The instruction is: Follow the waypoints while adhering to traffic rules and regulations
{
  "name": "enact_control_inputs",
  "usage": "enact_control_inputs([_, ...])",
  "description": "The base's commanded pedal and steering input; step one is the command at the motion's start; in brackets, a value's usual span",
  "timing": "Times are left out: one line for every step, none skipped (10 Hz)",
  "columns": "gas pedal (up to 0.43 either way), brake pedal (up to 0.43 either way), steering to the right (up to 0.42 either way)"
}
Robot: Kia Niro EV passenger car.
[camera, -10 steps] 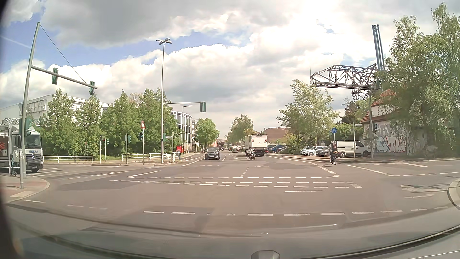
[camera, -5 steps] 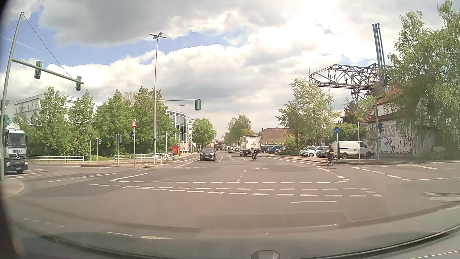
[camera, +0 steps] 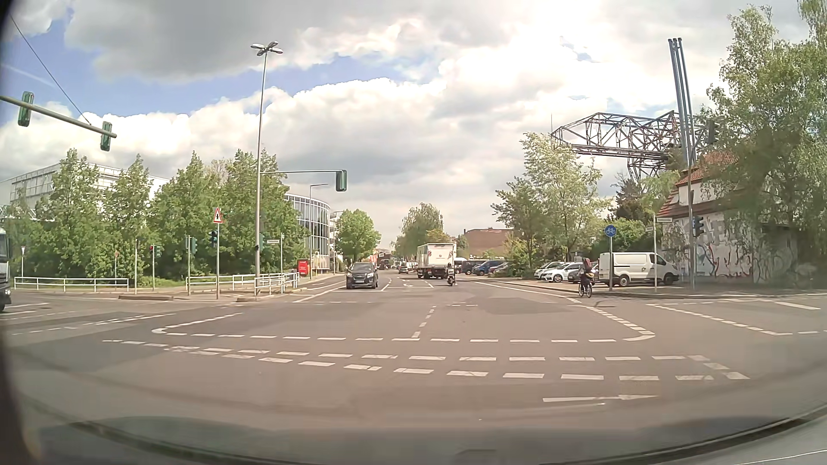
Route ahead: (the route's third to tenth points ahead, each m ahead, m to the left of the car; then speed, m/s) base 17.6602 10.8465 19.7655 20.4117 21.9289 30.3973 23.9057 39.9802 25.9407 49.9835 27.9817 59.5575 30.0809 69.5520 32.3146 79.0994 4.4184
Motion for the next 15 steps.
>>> enact_control_inputs([0.0,0.018,0.035])
enact_control_inputs([0.0,0.018,0.034])
enact_control_inputs([0.0,0.043,0.03])
enact_control_inputs([0.0,0.098,0.026])
enact_control_inputs([0.0,0.146,0.023])
enact_control_inputs([0.0,0.207,0.021])
enact_control_inputs([0.0,0.232,0.02])
enact_control_inputs([0.0,0.22,0.019])
enact_control_inputs([0.0,0.207,0.018])
enact_control_inputs([0.0,0.201,0.012])
enact_control_inputs([0.0,0.201,0.006])
enact_control_inputs([0.0,0.201,0.002])
enact_control_inputs([0.0,0.207,0.001])
enact_control_inputs([0.0,0.213,0.002])
enact_control_inputs([0.0,0.213,0.001])
